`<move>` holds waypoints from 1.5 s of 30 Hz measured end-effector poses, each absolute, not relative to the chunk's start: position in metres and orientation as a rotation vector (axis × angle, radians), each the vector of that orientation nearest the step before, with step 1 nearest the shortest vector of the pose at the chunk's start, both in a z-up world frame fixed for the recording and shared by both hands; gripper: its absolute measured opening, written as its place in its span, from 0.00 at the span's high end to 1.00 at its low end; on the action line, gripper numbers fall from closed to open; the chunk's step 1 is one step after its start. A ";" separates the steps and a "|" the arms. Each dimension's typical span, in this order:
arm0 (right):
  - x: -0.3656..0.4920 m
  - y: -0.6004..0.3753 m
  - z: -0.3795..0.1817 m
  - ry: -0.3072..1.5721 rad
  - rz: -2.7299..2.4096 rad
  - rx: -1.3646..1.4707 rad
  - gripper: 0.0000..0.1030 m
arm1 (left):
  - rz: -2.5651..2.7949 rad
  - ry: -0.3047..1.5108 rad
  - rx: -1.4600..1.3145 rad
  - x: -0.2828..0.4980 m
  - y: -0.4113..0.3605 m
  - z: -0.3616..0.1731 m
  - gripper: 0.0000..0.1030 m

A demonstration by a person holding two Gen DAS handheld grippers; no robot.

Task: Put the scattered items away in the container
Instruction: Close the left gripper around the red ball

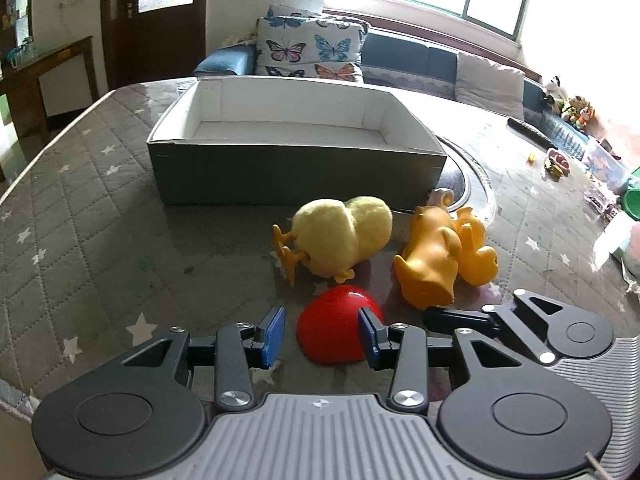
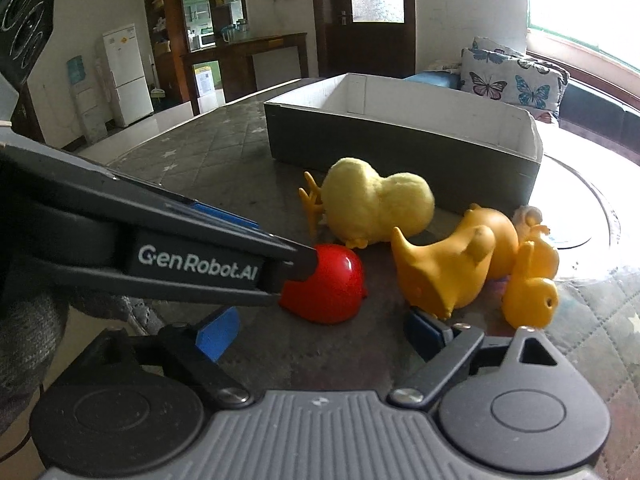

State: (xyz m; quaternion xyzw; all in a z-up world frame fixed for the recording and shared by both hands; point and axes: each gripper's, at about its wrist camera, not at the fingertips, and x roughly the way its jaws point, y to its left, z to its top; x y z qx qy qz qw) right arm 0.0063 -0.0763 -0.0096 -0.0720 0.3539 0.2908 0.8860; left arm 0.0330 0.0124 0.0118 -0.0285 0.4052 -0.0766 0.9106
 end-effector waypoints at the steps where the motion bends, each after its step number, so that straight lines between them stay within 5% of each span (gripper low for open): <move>1: 0.007 -0.075 -0.010 0.736 0.607 -0.150 0.13 | -0.164 0.839 -0.059 0.034 0.012 0.011 0.59; 18: 0.015 -0.069 -0.017 0.731 0.637 -0.149 0.35 | -0.229 0.877 -0.042 0.044 0.014 0.006 0.59; 45: 0.032 -0.063 -0.024 0.698 0.631 -0.182 0.42 | -0.314 0.932 -0.072 0.072 0.020 0.004 0.57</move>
